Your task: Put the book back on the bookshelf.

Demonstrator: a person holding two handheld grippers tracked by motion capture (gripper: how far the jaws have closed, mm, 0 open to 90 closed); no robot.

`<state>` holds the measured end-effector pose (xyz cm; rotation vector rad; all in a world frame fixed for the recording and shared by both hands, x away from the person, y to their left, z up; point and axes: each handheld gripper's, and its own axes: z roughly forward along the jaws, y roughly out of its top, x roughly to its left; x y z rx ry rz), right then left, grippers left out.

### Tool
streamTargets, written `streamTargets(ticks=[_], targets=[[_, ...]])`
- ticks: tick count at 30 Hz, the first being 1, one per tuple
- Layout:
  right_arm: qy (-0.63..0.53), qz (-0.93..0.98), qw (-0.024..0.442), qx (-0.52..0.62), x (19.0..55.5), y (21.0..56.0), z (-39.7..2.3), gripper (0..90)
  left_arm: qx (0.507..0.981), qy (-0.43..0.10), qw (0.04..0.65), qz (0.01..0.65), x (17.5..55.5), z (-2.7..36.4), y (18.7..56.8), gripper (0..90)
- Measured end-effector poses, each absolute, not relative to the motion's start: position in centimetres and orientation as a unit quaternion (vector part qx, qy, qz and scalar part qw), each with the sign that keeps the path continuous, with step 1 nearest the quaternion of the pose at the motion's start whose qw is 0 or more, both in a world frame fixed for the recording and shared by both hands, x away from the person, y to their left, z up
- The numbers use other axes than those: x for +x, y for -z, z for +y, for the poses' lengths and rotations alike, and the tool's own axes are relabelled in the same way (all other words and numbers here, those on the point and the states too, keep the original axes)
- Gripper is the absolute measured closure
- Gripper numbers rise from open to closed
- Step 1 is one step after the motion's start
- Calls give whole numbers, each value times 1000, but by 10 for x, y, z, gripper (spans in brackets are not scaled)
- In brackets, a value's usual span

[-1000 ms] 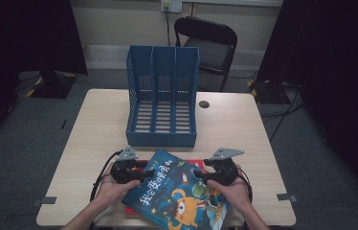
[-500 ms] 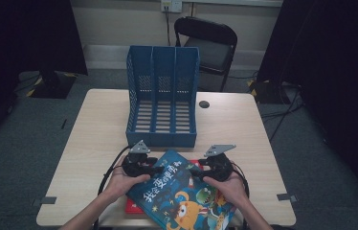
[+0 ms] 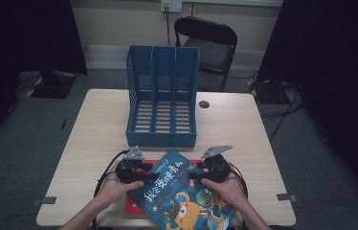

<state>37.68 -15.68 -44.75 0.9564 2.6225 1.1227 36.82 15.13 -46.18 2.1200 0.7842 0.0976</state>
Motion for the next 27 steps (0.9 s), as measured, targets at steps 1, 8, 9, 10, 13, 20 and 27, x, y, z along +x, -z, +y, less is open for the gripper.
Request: streamTargets(ticks=[1, 8, 9, 10, 13, 20, 27], targets=[[-372, 870, 66, 317, 377, 448, -157, 454, 848, -40, 426, 314, 364, 154, 462, 490], [-370, 870, 69, 318, 377, 447, -156, 453, 846, -35, 435, 308, 334, 184, 465, 496], [-370, 870, 70, 318, 376, 447, -156, 454, 845, -35, 436, 307, 331, 187, 465, 495], [-371, 870, 70, 318, 376, 447, -156, 453, 844, -36, 437, 307, 327, 189, 466, 492], [-372, 869, 70, 318, 376, 447, -156, 453, 849, -40, 433, 302, 317, 193, 465, 468], [-376, 868, 69, 317, 376, 448, -157, 453, 860, -44, 420, 286, 307, 195, 464, 376], [-378, 868, 69, 316, 376, 448, -158, 452, 870, -49, 423, 248, 305, 199, 466, 345]])
